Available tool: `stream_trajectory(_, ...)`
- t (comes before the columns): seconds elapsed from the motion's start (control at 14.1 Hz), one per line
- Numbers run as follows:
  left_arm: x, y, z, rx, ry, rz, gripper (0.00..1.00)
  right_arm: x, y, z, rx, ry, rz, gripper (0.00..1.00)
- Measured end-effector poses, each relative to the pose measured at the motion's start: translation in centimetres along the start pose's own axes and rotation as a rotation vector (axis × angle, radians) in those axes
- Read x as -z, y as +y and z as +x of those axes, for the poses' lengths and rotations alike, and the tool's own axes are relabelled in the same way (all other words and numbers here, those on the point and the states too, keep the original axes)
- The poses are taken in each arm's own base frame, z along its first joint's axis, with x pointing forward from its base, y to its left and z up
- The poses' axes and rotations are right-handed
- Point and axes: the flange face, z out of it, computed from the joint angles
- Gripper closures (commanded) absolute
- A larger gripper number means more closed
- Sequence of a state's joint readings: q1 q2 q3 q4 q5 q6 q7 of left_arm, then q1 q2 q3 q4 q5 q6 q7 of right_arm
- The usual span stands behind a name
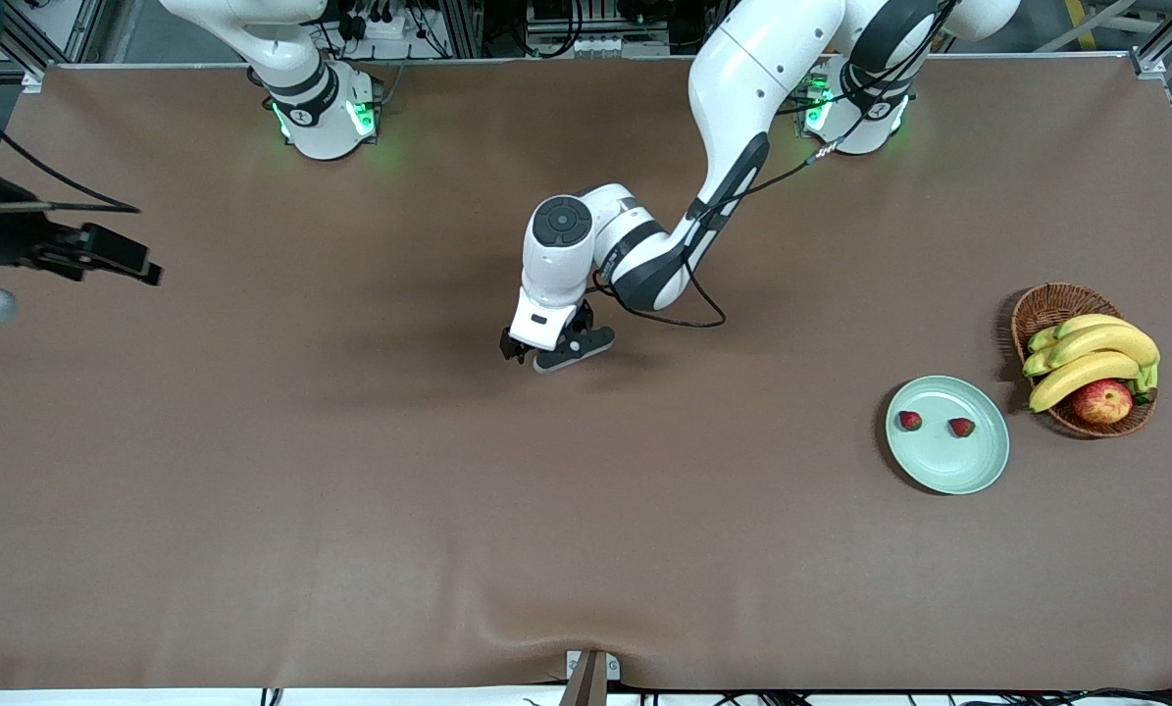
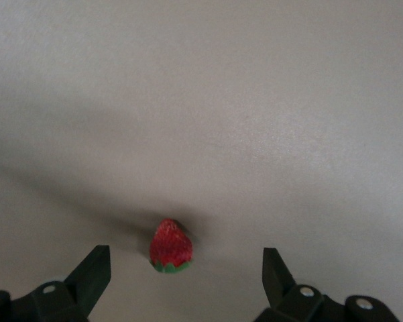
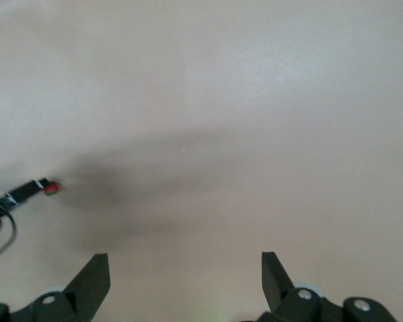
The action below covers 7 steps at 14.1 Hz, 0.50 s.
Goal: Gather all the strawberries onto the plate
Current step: 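Grasp the third strawberry with the left gripper while the right arm returns to rest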
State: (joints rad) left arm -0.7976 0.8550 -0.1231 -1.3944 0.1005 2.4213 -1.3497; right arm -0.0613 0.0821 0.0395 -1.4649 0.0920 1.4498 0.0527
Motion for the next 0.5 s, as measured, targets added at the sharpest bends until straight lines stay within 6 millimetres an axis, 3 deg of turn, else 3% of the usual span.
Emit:
stream_trajectory(0.21,-1.9,-0.6,-0.5,-0.046,-0.011,0.025,0.0,0.4,3.4,0.0,0.052,0.001,-0.05,0.0)
stream_trajectory(0.5,-3.2,-0.8,-1.6,-0.064,-0.02,0.04,0.0,0.5,4.5,-0.1,0.079,-0.003,-0.088,0.0)
